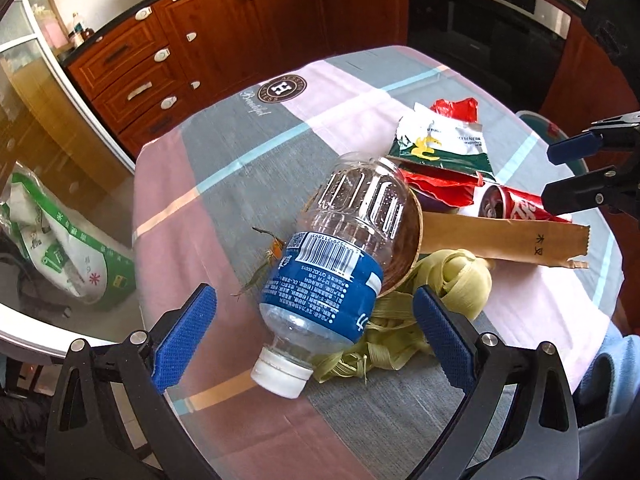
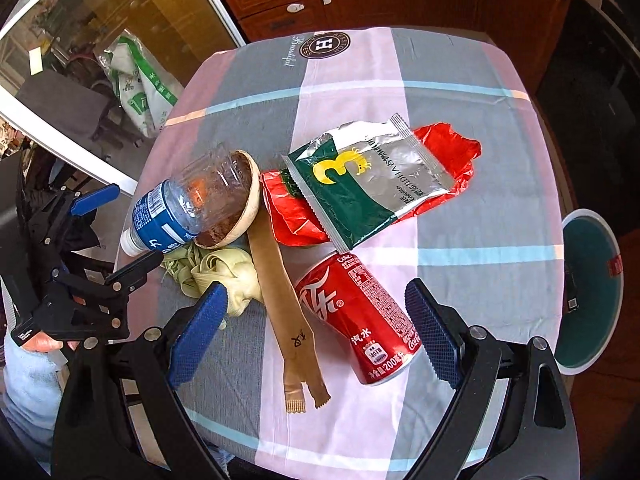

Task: Collect trash
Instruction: 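Return to the table and grasp the water bottle with the left tool, then grasp the green corn husks with the right tool while the left tool holds the bottle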

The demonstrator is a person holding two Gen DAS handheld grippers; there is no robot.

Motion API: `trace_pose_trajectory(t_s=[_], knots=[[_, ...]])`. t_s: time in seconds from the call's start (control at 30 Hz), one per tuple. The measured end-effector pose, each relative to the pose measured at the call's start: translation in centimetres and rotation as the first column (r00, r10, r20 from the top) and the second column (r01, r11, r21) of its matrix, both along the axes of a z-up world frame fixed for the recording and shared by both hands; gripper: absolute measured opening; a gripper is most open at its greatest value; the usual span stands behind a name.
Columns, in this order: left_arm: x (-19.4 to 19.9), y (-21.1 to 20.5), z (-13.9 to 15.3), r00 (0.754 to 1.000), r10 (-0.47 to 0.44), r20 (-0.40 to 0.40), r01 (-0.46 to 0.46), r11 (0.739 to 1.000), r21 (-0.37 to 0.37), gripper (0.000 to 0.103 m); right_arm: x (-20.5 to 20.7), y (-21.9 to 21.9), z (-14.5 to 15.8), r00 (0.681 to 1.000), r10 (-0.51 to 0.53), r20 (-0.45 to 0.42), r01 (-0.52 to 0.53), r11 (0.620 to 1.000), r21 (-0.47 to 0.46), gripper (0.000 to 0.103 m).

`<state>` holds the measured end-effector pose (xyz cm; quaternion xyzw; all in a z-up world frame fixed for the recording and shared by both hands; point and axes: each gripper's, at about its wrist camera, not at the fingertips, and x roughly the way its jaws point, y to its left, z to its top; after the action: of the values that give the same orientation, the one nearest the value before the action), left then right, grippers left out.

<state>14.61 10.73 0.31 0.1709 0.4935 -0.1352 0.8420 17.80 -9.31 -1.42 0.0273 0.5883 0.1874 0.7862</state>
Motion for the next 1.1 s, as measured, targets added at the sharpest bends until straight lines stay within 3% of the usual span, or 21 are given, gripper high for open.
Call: trace_pose_trajectory(t_s=[0.3,0.4,0.57,0.77,0.93,1.1], knots=[[1.9,-0.7,-2.9,0.997,-0.046,-0.067,0.047,0.999,-0.001,0.098,0.7,1.5,-1.6,0.999,0.02,-0.034,-0.02,1.0,0.002,0.086],[2.0,-0.7,-3.1,0.997,-0.037,-0.072,0.036,0.999,-0.019,0.074,0.9,1.5,-1.9,0.999,0.012,-0.035,-0.012,1.0,0.001,0.086],[0.6,-0.6,-2.2,0.999,-0.027,-0.042,0.024,0.998,-0.056,0.074,0.8,1.6,-1.9,0.999,0.02,-0.027,-0.02,1.0,0.009,0.086],[-1.5,1.0,-0.6,0.999,0.031,-0.032,-0.035,0.991,-0.13,0.074,0.2,2.4,-0.4,0.994,0.072,0.081,-0.072,0.997,0.005,0.086],[-4.1,2.0,0.1,0.997,0.051,-0.051,-0.06,0.979,-0.194,0.074,-0.1,2.5,-0.2,0.991,0.091,0.097,-0.09,0.996,-0.016,0.074],[-7.0,2.6,-0.9,0.994,0.058,-0.092,-0.077,0.973,-0.217,0.074,-0.3,3.6,-0.8,0.988,0.131,0.077,-0.128,0.991,-0.031,0.034]])
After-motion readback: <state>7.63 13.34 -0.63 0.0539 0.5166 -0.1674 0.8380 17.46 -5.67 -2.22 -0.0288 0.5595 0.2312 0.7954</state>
